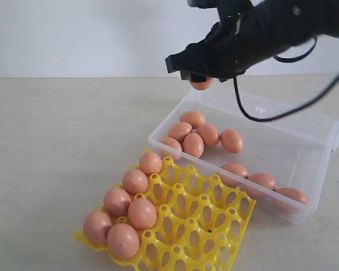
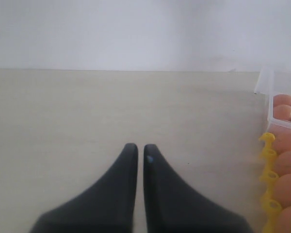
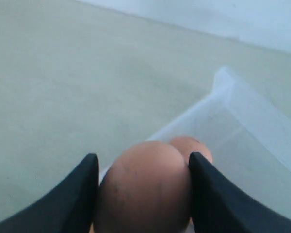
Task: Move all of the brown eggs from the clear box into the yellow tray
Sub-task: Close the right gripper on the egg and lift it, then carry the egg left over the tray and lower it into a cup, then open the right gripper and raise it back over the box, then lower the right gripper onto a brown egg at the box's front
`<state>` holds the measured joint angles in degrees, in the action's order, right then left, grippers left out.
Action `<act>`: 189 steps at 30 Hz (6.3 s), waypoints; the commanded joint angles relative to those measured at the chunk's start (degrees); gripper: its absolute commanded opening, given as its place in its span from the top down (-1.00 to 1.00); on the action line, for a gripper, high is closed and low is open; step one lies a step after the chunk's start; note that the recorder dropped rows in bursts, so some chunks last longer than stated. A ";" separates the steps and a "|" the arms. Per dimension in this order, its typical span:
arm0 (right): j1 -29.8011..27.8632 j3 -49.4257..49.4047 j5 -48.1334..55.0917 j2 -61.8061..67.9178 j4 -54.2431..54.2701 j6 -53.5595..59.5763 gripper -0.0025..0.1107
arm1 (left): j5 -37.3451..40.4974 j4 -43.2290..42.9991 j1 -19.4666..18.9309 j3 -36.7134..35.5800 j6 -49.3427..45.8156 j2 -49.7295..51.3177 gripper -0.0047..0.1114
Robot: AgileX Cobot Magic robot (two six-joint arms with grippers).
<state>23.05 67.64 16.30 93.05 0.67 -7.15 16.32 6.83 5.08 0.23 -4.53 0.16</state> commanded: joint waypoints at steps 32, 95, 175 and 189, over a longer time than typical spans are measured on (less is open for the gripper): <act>9.55 -22.93 -46.03 -10.64 -3.21 -18.15 0.96 | -0.15 -0.17 0.31 -0.23 0.02 -0.16 0.85; 6.10 -23.03 -41.21 7.59 -66.48 -50.87 0.96 | -0.40 -0.17 0.31 -0.23 0.02 -0.16 0.85; 3.84 -5.81 34.77 -14.58 -30.15 -7.47 0.96 | -0.40 -0.17 0.31 -0.23 0.02 -0.16 0.85; -10.52 12.93 53.66 11.83 2.65 20.02 0.96 | -0.40 -0.17 0.31 -0.23 0.02 -0.16 0.85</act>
<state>12.90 79.93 69.03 104.04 2.03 9.95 16.32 6.83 5.08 0.23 -4.53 0.16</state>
